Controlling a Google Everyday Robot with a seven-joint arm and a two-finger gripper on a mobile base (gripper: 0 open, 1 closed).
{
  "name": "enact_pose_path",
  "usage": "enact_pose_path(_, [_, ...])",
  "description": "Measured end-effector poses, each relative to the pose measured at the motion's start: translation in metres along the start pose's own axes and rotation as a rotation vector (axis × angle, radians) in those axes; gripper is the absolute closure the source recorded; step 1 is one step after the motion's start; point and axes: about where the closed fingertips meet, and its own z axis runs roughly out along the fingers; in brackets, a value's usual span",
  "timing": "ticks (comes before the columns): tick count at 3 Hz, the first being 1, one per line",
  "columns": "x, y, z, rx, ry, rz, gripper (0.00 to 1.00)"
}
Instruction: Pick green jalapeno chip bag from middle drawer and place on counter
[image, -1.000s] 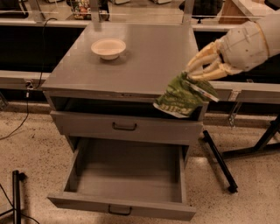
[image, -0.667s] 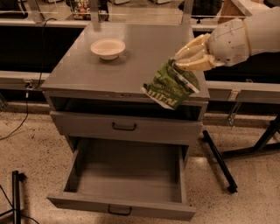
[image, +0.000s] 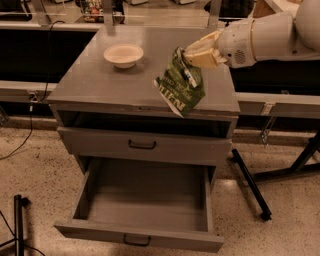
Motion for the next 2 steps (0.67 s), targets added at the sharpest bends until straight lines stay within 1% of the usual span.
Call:
enact_pose_path(1, [-0.005, -0.032, 0.01, 0.138, -0.015, 0.079, 1.0])
enact_pose_path(2, [-0.012, -0.06, 0.019, 0.243, -0.041, 0.108, 1.0])
